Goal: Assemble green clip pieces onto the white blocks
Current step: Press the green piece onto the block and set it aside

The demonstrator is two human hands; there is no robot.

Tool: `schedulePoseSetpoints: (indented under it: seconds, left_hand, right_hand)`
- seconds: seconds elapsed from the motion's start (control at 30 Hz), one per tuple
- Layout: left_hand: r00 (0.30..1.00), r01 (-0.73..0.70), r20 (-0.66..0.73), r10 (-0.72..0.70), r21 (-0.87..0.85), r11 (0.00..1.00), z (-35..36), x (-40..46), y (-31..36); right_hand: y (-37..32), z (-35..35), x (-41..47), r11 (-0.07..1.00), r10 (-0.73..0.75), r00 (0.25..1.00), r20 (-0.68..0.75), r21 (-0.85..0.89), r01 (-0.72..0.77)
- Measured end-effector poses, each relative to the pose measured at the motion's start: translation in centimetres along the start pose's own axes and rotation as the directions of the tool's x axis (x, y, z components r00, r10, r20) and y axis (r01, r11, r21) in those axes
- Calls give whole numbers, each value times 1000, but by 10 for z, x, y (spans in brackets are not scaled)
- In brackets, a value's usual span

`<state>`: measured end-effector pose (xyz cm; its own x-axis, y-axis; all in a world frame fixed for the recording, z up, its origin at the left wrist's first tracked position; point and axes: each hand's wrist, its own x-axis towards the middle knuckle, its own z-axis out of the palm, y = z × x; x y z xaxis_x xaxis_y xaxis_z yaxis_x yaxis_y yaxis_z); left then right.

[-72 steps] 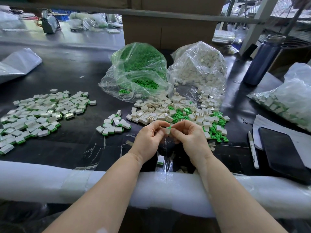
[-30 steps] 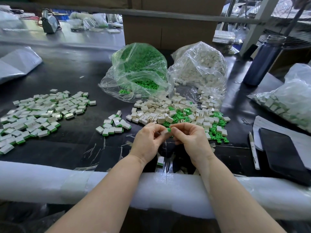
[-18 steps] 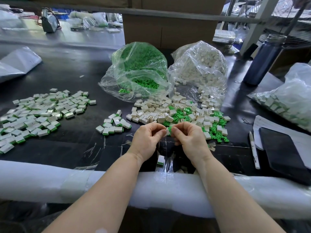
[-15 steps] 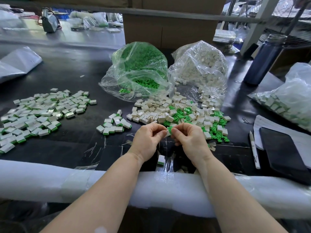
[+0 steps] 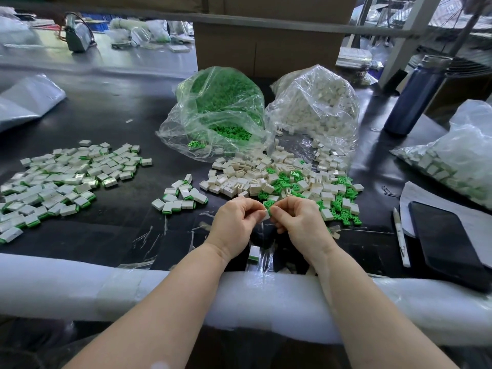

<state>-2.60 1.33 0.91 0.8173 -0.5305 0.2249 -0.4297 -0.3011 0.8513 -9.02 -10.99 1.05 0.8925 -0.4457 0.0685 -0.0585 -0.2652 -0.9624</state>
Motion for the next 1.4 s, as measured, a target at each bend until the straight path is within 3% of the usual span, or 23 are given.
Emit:
schedulePoseSetpoints:
  seconds: [0.3, 0.6, 0.77, 1.13, 1.4]
  left_hand:
    - [998, 50, 32, -45, -185, 981, 1, 0, 3]
    - [999, 49, 24, -45, -164, 985, 1, 3, -2]
    - [993, 115, 69, -99, -275, 954, -1, 2, -1]
    - [990, 102, 116, -83, -166, 981, 0, 0, -1]
    - [991, 127, 68, -113, -245, 961, 2, 1, 2]
  right_hand:
    - [1, 3, 1, 986, 11, 998, -64, 166, 0]
    - [1, -1, 0, 971, 13, 999, -50, 238, -1]
    - [2, 2, 1, 986, 15, 998, -62, 165, -4]
    - [1, 2, -1, 998, -40, 999, -27, -47, 38]
    - [-2, 3, -1, 980, -3, 998, -61, 201, 15]
